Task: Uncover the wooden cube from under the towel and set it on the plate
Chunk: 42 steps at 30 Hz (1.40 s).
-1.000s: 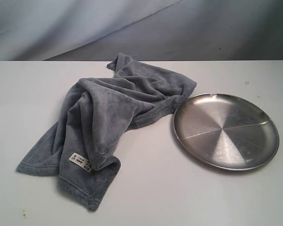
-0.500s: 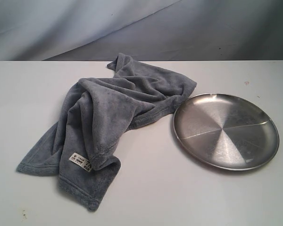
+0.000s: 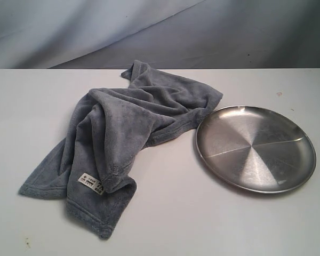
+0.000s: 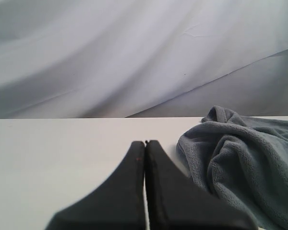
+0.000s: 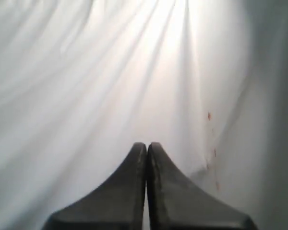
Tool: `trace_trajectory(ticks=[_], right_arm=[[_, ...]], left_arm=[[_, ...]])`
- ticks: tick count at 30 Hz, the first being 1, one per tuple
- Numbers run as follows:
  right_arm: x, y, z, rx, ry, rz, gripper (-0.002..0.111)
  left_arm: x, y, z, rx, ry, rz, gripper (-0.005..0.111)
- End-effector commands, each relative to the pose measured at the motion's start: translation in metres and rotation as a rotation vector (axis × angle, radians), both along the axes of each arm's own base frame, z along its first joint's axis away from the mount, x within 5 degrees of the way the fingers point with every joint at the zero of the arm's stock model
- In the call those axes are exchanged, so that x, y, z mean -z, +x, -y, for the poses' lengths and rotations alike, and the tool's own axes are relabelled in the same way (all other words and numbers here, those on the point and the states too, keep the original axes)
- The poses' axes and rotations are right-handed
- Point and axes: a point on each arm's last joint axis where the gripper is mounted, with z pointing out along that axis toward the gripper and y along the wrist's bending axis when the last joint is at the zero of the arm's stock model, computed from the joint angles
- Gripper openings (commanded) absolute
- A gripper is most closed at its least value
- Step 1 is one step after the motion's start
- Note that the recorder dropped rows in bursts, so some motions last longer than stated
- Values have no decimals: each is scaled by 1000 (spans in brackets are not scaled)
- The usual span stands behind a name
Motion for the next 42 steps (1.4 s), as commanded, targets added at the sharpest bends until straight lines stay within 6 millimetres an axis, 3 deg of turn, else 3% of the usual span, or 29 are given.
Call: trace_trajectory(ticks=[1, 4, 5, 6, 8, 11, 12, 13, 14, 15, 16, 21, 26, 31, 38, 42], right_arm=[[-33, -18, 10, -52, 241, 288, 0], [-70, -15, 8, -58, 219, 213, 0], [-97, -11, 7, -59, 222, 223, 0], [-110, -6, 5, -59, 221, 220, 0], [-141, 17, -2, -56, 212, 186, 0], [-171, 75, -21, -38, 127, 0, 0], [-176, 106, -32, -17, 51, -103, 0], [-176, 130, -40, -9, 6, -182, 0], [-166, 167, -52, -6, -80, -360, 0], [-161, 186, -59, -8, -118, -450, 0], [-150, 219, -70, -13, -197, -606, 0], [-116, 286, -96, -57, -403, -1004, 0], [-92, 321, -128, -137, -559, -1215, 0], [-73, 337, -181, -246, -689, -1341, 0], [-48, 325, -257, -364, -894, -1406, 0], [-35, 310, -285, -410, -959, -1398, 0]], left_arm=[[1, 0, 0, -3, -1, 0, 0], [1, 0, 0, -3, -1, 0, 0], [1, 0, 0, -3, -1, 0, 0], [1, 0, 0, -3, -1, 0, 0], [1, 0, 0, -3, -1, 0, 0], [1, 0, 0, -3, -1, 0, 0], [1, 0, 0, -3, -1, 0, 0], [1, 0, 0, -3, -1, 0, 0], [1, 0, 0, -3, -1, 0, 0], [1, 0, 0, -3, -1, 0, 0], [1, 0, 0, -3, -1, 0, 0], [1, 0, 0, -3, -1, 0, 0], [1, 0, 0, -3, -1, 0, 0], [1, 0, 0, -4, -1, 0, 0], [1, 0, 0, -8, -1, 0, 0], [1, 0, 0, -8, -1, 0, 0]])
